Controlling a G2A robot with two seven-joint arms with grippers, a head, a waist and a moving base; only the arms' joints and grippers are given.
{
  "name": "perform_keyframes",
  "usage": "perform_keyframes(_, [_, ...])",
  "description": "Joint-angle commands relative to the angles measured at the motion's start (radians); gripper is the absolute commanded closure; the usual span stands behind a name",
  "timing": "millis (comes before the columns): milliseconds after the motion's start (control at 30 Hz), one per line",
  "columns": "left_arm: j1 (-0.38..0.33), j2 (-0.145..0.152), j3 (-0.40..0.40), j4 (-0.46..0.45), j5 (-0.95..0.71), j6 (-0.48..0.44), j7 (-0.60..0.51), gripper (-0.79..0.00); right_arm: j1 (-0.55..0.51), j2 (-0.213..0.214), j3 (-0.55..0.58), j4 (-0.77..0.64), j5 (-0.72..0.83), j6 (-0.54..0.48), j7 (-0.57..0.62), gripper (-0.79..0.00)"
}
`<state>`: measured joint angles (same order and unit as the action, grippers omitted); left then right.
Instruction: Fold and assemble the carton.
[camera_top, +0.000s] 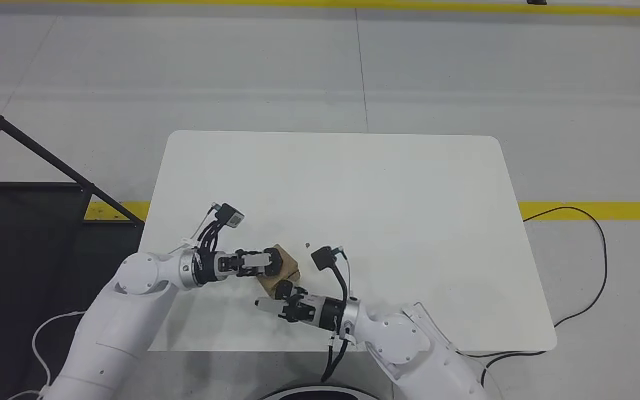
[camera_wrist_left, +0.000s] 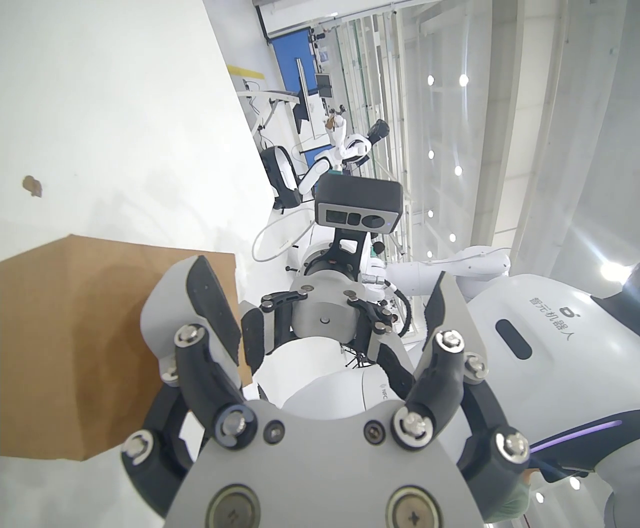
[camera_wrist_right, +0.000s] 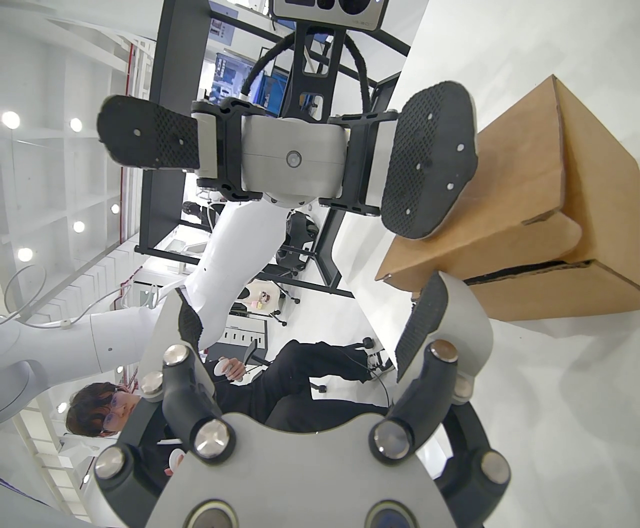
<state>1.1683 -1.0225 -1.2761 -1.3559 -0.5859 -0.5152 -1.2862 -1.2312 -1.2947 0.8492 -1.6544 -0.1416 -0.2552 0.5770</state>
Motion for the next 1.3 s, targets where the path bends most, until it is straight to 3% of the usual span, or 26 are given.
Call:
perform_keyframes(0, [0.000, 0.000, 0.001, 0.004, 0.000, 0.000, 0.000, -0.785, 0.000, 0.000, 0.001, -0.001, 0.001, 0.000, -0.001, -0.785])
perform_keyframes(1267, [-0.025, 0.000, 0.000, 0.088, -0.035, -0.002, -0.007, -0.785, 0.022, -0.009, -0.010, 0.021, 0.016, 0.013, 0.005, -0.785])
